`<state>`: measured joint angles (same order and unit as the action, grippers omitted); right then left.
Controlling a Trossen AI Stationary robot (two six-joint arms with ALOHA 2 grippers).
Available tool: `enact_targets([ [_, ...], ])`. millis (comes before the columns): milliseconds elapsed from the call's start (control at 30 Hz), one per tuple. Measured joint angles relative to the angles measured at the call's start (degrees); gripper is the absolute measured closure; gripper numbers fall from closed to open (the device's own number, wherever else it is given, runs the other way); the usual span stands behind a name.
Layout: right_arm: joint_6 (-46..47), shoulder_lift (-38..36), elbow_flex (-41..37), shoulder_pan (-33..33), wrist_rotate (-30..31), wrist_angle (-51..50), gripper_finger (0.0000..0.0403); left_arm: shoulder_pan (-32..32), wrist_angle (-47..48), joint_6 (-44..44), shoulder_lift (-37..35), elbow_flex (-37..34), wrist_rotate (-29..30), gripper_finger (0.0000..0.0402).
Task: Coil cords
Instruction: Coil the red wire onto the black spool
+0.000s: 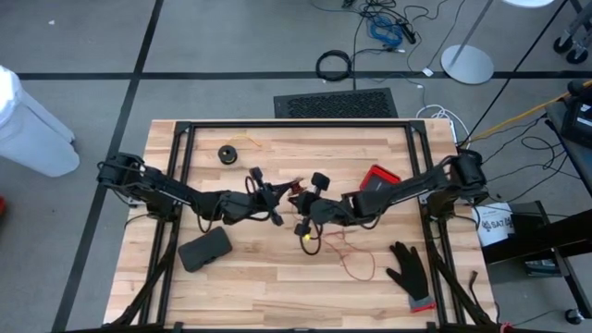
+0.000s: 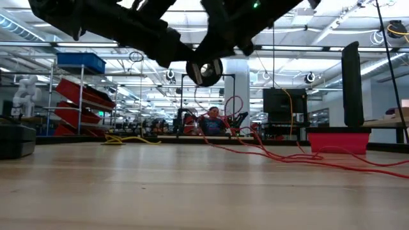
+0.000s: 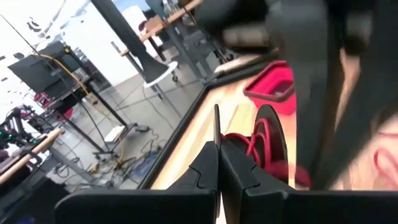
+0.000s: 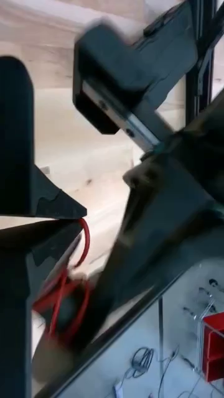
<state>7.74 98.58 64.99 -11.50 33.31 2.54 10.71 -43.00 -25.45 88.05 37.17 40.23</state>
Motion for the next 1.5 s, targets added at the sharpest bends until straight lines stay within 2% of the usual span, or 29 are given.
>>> enact_targets([
  [300, 6.08, -9.42, 0.11, -0.05, 0.93, -20.20, 0.0403, 1.90, 1.42, -0.89, 0.00, 0.00, 1.22, 0.0402],
  [500, 4.20, -10.95, 0.07, 1.05, 0.95, -28.64, 0.0402, 3.57, -1.25, -0.39, 0.00, -0.01, 0.31, 0.0402],
  [700, 2.47, -10.83, -2.74, 2.36, 1.31, -27.42, 0.0402, 4.65, -4.36, -0.37, -1.31, -0.04, -0.35, 0.0402],
  [933, 2.97, -10.77, -6.83, 2.35, 0.73, -19.75, 0.0402, 4.69, -4.54, -0.35, -4.20, -0.04, -0.35, 0.0402],
  [1200, 3.80, -10.93, -7.06, -1.97, -2.19, -18.81, 0.0401, 4.69, -3.89, -0.44, -4.52, -0.04, 0.55, 0.0402],
  [1333, 4.53, -10.93, -7.06, -3.87, -2.01, -17.95, 0.0380, 4.71, -3.93, -0.45, -4.52, -0.04, 0.59, 0.0402],
  [1500, 5.57, -10.89, -7.06, -5.49, -2.14, -16.13, 0.0337, 4.69, -3.99, -0.46, -4.52, -0.04, 0.76, 0.0402],
])
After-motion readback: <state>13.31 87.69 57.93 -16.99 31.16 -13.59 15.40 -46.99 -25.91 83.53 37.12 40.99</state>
